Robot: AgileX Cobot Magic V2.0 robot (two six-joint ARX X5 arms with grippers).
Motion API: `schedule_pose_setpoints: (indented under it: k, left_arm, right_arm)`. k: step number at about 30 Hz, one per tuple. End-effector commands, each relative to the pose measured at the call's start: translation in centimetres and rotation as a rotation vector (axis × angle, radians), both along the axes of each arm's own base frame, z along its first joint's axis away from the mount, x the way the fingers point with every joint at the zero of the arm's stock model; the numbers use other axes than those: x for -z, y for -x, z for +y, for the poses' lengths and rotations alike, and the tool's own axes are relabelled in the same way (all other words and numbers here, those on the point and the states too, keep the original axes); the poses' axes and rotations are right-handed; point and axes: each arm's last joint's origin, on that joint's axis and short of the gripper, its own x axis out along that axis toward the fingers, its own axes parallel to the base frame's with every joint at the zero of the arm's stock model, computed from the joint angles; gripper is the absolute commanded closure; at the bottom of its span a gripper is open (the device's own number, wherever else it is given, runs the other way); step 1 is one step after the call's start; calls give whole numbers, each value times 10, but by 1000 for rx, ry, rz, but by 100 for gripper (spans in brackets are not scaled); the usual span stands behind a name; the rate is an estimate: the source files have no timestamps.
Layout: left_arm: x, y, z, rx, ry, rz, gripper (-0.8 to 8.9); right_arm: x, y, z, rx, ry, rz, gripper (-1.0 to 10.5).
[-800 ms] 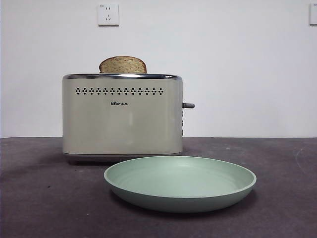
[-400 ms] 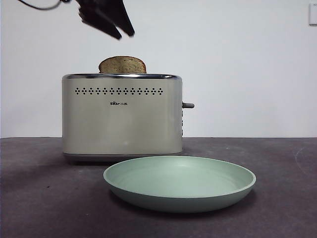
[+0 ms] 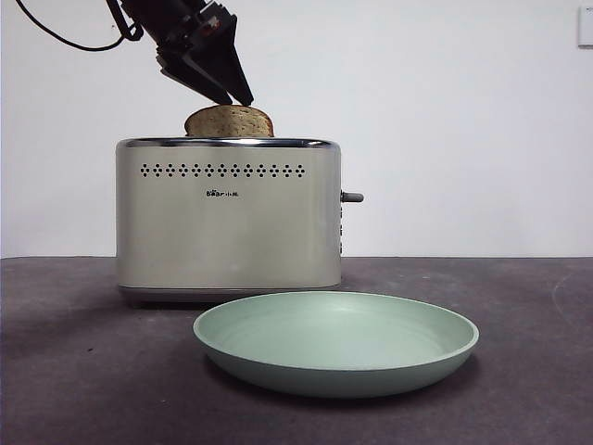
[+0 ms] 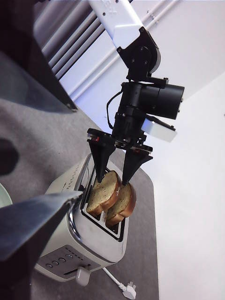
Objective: Take the bread from the toaster,put the bread on the plate,put the plate on the table
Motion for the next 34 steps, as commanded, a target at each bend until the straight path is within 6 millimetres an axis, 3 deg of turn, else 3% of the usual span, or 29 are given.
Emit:
schedule_pose_setpoints:
  k: [1,6,12,24,34]
  left_arm:
    - [11,-8,1,-1,-18,12,466]
    - [15,-12,4,-12,-21,22,572]
    - [15,-13,5,-23,-27,18,830]
    - [5,-8,9,-73,-75,-17,822]
    - [-67,37,24,-85,21,-227,822]
  right_arm:
    - [0,0,1,-5,6,-10,666]
    - [1,0,1,-6,7,1,666]
    - [6,1,0,-9,24,49,666]
    - [11,3,0,-11,32,101,666]
    - [14,3,0,-12,65,90,666]
